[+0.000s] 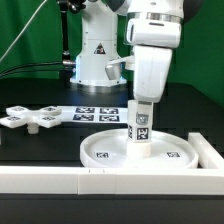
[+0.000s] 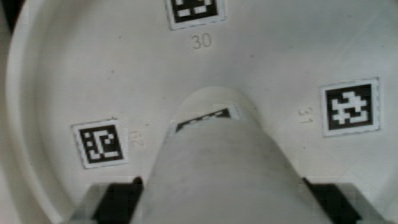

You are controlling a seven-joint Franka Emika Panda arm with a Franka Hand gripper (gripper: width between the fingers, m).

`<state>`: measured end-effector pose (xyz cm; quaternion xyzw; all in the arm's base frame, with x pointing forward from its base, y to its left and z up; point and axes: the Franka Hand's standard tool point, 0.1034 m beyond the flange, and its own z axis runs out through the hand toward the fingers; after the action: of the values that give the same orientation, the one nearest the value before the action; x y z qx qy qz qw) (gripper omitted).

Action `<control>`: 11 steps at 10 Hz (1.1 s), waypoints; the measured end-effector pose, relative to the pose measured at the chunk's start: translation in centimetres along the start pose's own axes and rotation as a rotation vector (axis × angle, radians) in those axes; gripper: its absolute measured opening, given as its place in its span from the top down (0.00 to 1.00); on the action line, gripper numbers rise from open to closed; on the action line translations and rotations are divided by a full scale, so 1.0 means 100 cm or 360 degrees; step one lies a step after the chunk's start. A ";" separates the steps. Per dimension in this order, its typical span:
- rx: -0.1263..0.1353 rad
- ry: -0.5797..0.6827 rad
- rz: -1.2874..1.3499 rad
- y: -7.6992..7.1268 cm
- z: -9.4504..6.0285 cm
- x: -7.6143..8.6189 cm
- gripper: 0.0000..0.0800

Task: Assemble round table

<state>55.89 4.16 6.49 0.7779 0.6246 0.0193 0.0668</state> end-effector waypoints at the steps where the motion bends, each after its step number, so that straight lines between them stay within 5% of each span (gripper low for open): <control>1: 0.0016 -0.0011 0.0176 -0.001 0.000 -0.001 0.49; 6: 0.0025 -0.0001 0.0582 0.001 0.000 -0.005 0.49; 10: 0.0181 -0.0113 0.1507 -0.009 0.000 0.001 0.49; 11: 0.0162 -0.0079 0.1573 -0.006 0.000 0.001 0.49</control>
Offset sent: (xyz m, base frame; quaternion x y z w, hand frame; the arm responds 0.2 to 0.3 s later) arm 0.0000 0.0000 0.0000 0.0000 0.0000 0.1938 0.9810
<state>55.37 4.40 6.44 0.9834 0.1794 -0.0004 0.0266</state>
